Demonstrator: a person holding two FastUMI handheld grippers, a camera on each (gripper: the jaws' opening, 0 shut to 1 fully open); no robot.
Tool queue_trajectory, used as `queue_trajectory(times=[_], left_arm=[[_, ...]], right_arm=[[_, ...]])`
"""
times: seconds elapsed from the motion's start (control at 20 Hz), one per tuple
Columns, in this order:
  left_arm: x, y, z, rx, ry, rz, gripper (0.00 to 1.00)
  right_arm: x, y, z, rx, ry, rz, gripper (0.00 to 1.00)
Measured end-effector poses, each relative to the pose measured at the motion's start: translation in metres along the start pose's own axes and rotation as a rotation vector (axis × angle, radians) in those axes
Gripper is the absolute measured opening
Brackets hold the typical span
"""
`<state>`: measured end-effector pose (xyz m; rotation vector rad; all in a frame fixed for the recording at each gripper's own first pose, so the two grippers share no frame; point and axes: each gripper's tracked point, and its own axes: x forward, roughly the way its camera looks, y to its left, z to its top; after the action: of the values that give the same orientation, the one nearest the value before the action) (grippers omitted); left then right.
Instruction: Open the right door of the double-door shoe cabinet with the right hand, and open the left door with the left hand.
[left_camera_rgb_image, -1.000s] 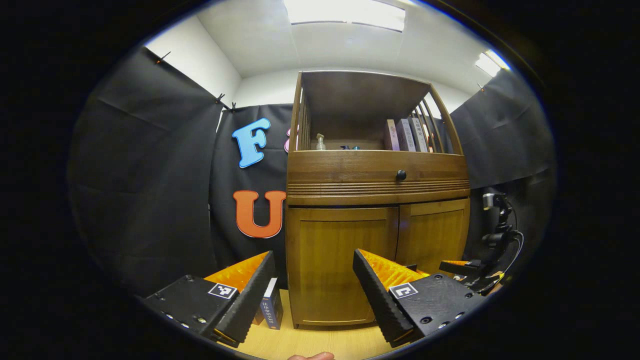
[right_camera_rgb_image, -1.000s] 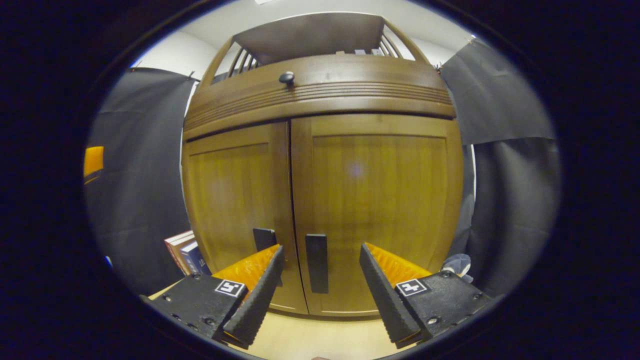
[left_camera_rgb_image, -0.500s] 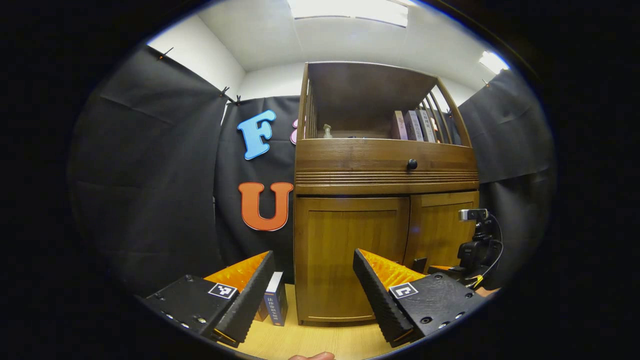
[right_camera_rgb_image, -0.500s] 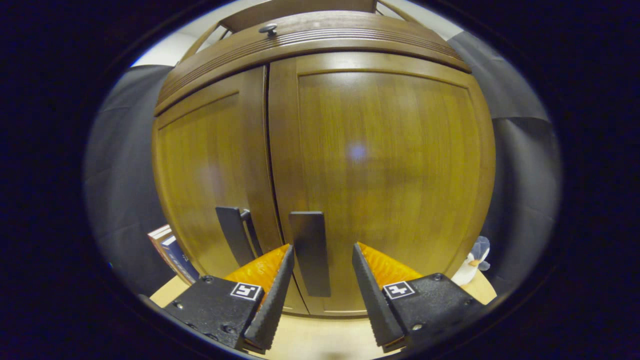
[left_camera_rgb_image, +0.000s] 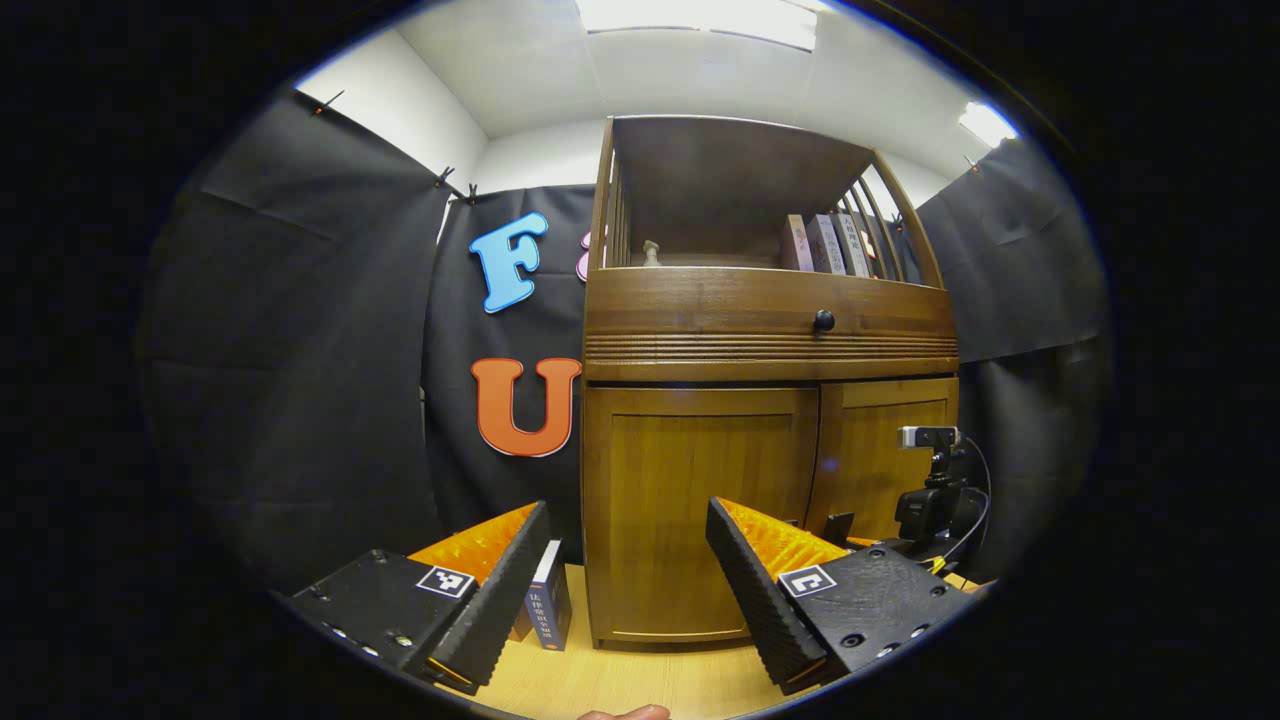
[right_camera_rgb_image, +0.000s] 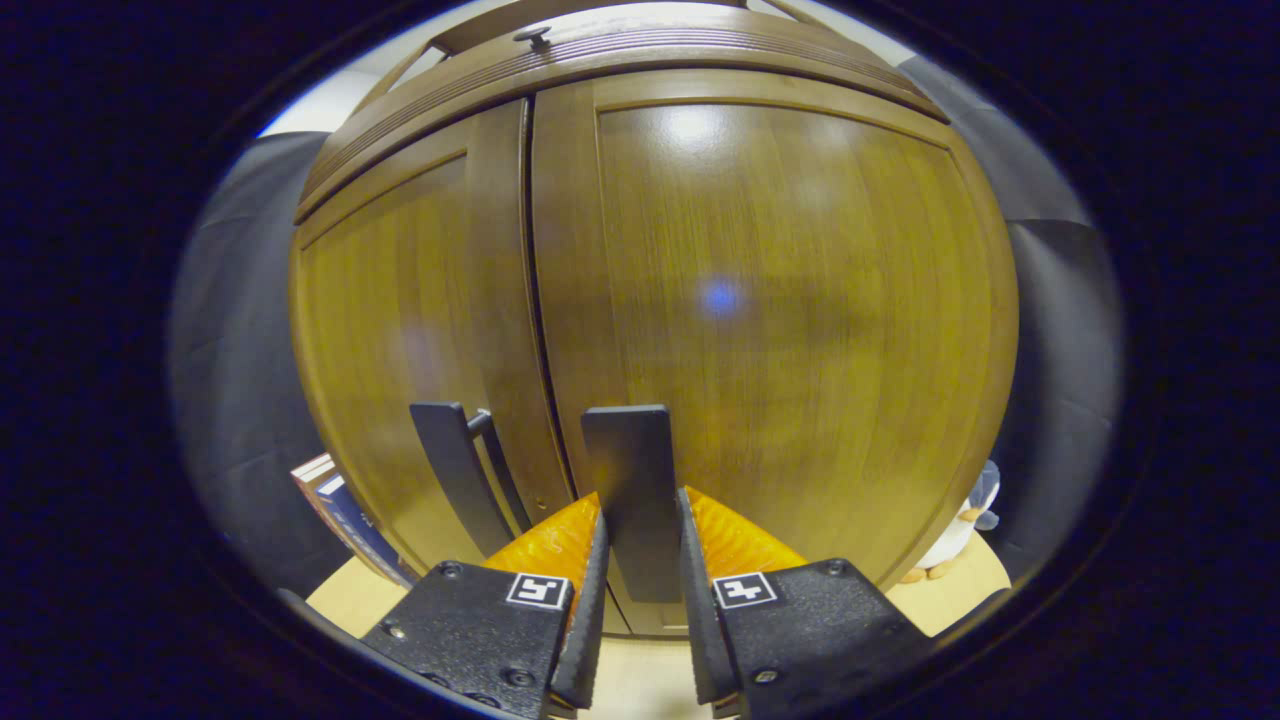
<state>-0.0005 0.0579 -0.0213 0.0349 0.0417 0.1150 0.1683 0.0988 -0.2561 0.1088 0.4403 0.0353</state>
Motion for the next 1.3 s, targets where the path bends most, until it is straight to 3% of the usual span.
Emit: queue_trajectory(times=[0.15,0.55,1.3], left_arm=[[-0.003,-0.001,-0.001,-0.003,0.008,-0.001,0.95],[-0.008,-0.004,-0.003,0.003,0.02,-0.012,0.95],[-0.025,-0.038,-0.009,0.011,0.049,-0.072,0.95]], right_arm=[[0.0,-0.001,0.0,-0.019,-0.009,-0.032,0.37],[-0.007,-0.001,-0.001,0.0,0.0,0.011,0.29],[-0.07,-0.012,-0.016,-0.022,-0.017,0.076,0.3]])
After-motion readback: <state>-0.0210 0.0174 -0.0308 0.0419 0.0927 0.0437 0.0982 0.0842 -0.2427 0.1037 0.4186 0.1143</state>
